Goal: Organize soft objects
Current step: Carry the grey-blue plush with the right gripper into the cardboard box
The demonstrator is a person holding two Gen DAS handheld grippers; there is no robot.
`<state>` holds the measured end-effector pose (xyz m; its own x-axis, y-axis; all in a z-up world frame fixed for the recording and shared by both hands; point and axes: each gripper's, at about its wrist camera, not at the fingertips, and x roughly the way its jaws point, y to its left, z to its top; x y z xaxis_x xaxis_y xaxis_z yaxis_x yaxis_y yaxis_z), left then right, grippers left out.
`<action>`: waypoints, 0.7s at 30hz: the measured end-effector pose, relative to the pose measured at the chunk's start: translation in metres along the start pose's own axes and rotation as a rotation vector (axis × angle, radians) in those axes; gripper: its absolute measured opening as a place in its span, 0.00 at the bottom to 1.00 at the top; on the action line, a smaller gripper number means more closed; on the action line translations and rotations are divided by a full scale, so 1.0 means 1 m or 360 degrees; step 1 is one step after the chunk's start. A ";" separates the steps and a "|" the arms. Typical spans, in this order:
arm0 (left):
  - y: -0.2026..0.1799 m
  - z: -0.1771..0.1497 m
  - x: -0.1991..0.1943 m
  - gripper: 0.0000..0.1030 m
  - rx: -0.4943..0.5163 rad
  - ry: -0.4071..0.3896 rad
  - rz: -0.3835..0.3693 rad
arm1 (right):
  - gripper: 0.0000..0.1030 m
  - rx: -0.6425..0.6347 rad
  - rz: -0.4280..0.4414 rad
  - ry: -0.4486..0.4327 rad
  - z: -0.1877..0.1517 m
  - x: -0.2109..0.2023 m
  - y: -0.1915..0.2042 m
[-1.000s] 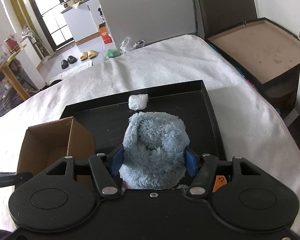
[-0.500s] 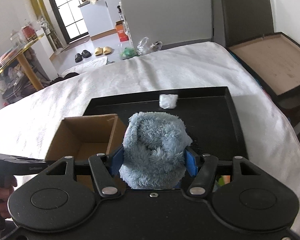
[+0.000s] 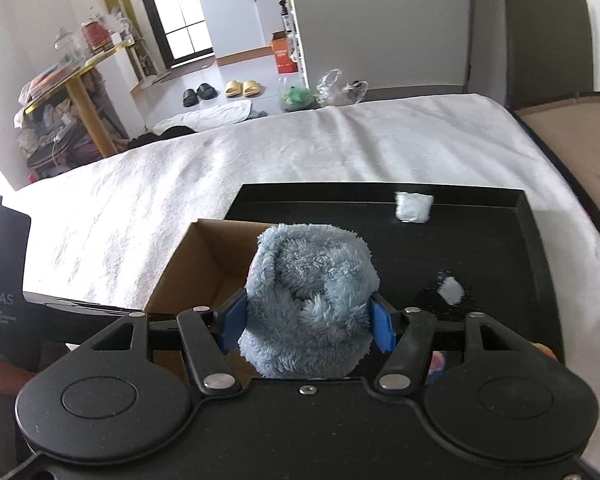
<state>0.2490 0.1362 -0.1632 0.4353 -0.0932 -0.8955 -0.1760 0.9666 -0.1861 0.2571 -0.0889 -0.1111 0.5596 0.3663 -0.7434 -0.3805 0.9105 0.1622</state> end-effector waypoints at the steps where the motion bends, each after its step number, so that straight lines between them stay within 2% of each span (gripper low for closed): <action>1: 0.001 0.000 0.000 0.11 -0.0012 0.0004 -0.0012 | 0.59 -0.0007 0.0000 0.0007 0.000 0.004 0.003; 7: 0.007 0.000 0.000 0.11 -0.0061 -0.0007 -0.0042 | 0.59 -0.0065 -0.0056 -0.0015 0.006 0.017 0.022; 13: 0.014 0.001 0.002 0.12 -0.0104 -0.0006 -0.0083 | 0.59 -0.0106 -0.0020 -0.0041 0.015 0.024 0.041; 21: 0.025 0.002 0.005 0.12 -0.0188 0.0006 -0.0145 | 0.59 -0.0134 0.0024 0.0016 0.014 0.049 0.064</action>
<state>0.2487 0.1603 -0.1710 0.4508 -0.1806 -0.8742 -0.2386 0.9193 -0.3129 0.2703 -0.0095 -0.1280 0.5460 0.3774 -0.7480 -0.4495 0.8854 0.1186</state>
